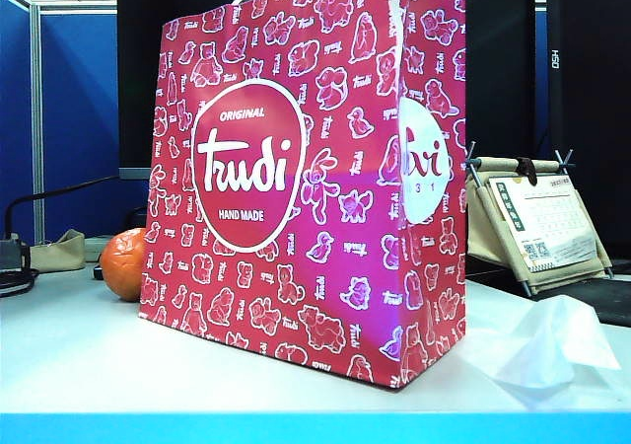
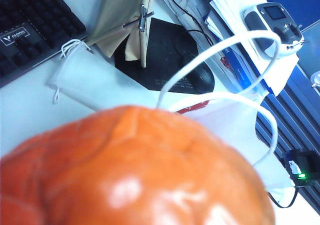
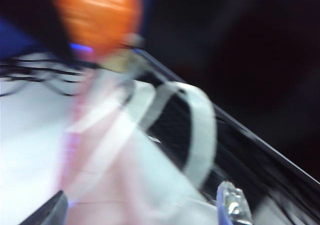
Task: Open the paper bag and put two oranges into the paper bag.
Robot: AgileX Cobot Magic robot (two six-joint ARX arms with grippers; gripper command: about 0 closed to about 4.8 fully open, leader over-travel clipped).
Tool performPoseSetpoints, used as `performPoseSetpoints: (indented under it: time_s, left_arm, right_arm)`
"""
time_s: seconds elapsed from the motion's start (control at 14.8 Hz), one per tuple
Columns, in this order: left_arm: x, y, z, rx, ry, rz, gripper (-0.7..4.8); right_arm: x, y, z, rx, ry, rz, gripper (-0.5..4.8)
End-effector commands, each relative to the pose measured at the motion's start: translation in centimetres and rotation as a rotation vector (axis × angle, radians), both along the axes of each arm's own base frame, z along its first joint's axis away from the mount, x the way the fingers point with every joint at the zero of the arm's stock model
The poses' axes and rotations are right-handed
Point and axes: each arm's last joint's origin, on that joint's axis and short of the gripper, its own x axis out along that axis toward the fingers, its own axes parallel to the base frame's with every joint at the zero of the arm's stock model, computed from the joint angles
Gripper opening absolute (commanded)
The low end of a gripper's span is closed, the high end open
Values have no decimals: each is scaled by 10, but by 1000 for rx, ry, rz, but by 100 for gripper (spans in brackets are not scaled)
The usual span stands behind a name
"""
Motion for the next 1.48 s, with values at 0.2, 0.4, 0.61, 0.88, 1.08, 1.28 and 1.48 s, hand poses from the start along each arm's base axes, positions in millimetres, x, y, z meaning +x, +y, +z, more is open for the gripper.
performPoseSetpoints:
  time_s: [0.2,0.4,0.61,0.88,1.08,1.28,1.48]
  left_arm:
    - [-22,4,20,-50,-48,-27,-6]
    - [-46,-7,34,-155,-1,-116,-6]
    - [-59,-41,34,-136,11,-208,-6]
    - [-69,-89,32,-130,2,-258,-6]
    - [-53,-111,9,-60,55,-252,-6]
    - [-57,-115,10,-69,60,-275,-6]
    - [-51,-116,10,-2,-37,-173,-6]
  right_arm:
    - [32,-5,-7,54,27,-21,377]
    - [47,5,-16,52,39,-11,205]
    - [51,8,-16,72,18,7,33]
    - [49,8,-13,99,16,20,-5]
    - [43,-5,-2,194,40,-11,-5]
    - [41,-17,5,265,63,2,-5]
    - [39,-17,6,305,93,38,-5]
